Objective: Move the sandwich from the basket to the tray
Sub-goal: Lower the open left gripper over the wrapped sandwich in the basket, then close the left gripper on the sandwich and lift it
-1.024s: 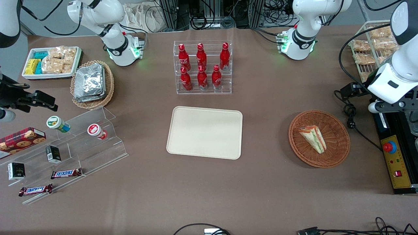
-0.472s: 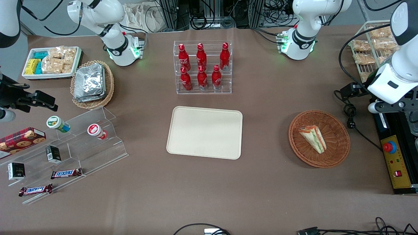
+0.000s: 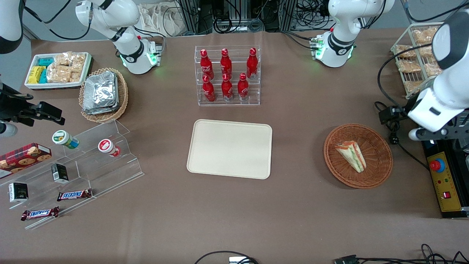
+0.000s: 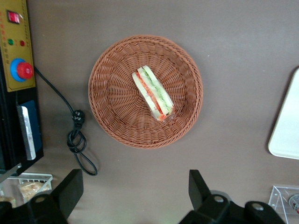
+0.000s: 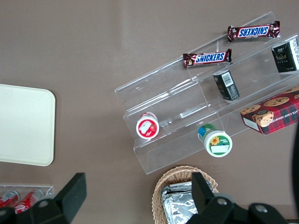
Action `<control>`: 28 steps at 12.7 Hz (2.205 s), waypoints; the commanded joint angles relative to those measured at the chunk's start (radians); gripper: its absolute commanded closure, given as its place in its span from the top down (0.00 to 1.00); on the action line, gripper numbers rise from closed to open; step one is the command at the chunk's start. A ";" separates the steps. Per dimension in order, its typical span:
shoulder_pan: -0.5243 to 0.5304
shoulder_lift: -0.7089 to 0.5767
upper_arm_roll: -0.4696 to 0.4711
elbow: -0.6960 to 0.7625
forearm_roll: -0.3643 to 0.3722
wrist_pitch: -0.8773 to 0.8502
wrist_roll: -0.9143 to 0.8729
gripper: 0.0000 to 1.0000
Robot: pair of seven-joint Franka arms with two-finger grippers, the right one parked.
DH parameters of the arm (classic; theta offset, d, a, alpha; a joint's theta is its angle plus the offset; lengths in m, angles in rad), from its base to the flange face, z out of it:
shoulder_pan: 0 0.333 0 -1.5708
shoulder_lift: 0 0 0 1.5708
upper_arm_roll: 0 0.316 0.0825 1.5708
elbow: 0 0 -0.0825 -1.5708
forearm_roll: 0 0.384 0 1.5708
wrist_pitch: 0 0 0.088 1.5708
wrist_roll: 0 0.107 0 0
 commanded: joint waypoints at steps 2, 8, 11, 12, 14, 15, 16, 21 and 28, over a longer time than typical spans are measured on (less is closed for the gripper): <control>0.017 0.117 0.016 0.005 -0.011 0.051 -0.087 1.00; 0.017 0.316 0.016 -0.002 -0.018 0.209 -0.287 1.00; 0.018 0.391 0.016 -0.018 -0.033 0.292 -0.319 1.00; 0.021 0.399 0.016 -0.034 -0.060 0.318 -0.320 1.00; 0.037 0.425 0.016 -0.065 -0.112 0.376 -0.320 1.00; 0.037 0.440 0.016 -0.077 -0.117 0.408 -0.320 1.00; 0.037 0.445 0.016 -0.096 -0.117 0.438 -0.320 1.00; 0.037 0.431 0.016 -0.192 -0.119 0.473 -0.326 1.00; 0.037 0.396 0.016 -0.206 -0.107 0.473 -0.325 0.09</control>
